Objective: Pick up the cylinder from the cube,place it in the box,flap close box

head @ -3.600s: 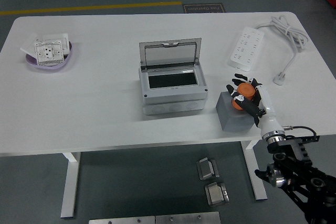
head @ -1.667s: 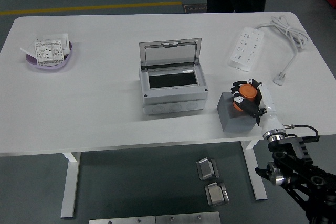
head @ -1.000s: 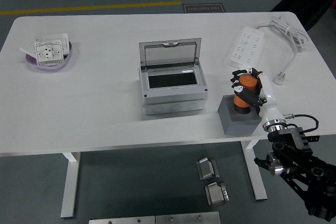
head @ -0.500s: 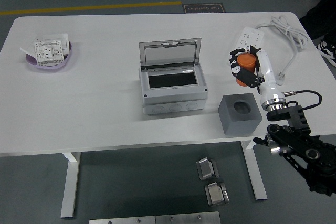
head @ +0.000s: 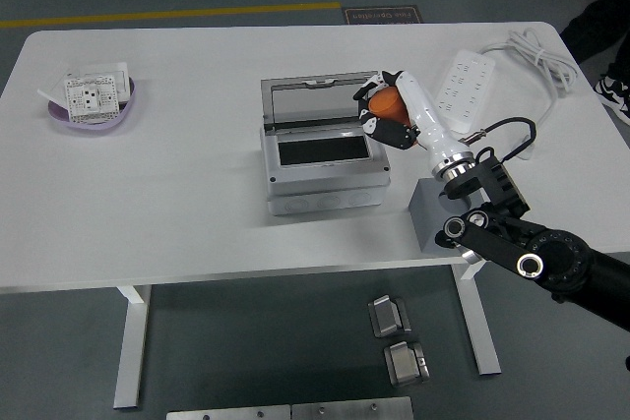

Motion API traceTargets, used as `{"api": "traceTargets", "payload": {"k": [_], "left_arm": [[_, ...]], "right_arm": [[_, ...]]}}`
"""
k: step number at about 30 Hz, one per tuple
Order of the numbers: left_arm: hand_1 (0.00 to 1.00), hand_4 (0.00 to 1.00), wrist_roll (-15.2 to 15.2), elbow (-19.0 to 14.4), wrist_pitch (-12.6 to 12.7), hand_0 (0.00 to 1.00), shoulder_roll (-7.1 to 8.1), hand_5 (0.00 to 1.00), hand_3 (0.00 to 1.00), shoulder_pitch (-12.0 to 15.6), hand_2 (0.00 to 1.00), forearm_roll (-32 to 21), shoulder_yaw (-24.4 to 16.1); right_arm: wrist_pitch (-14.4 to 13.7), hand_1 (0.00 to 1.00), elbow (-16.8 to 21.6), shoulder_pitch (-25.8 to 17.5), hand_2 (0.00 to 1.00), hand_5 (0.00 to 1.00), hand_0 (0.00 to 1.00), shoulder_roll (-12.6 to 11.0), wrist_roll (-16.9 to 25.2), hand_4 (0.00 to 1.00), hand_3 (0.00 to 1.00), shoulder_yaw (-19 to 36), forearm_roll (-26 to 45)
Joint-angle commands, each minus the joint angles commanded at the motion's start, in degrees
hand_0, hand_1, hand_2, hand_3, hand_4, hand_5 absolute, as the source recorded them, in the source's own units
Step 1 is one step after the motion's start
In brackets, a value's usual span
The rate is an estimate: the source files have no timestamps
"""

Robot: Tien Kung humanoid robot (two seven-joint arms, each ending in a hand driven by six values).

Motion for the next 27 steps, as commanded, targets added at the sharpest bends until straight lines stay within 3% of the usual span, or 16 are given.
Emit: {"api": "traceTargets", "payload": {"k": [7,19,27], "left_arm": [[0.659,0.751,1.0,0.1,-0.1,0.668,0.53,0.564,0.722,0.4,0.649,2.4,-2.2],[0.66,0.751,1.4,0.1,-0.1,0.67,1.04,0.564,0.721,0.0,0.65,3.9,-3.2],[0.66,0.75,1.3,0.0,-0.1,0.67,1.12,0.567,0.721,-0.8,0.65,4.5,-3.1]], "right_arm": [[2.1,0.065,-2.0,5.3,0.226,0.002,0.002,2.6,-2.8,0.002,0.212,-8.3,-1.5],[3.6,0.06,-9.9,13.7,0.218,0.002,0.002,6.6,-1.3,0.002,0.211,-20.8,2.8],[11.6,0.066,-15.9,17.0,0.217,0.002,0.002,9.8,-2.6,0.002,0.211,-18.1,-2.2]]}}
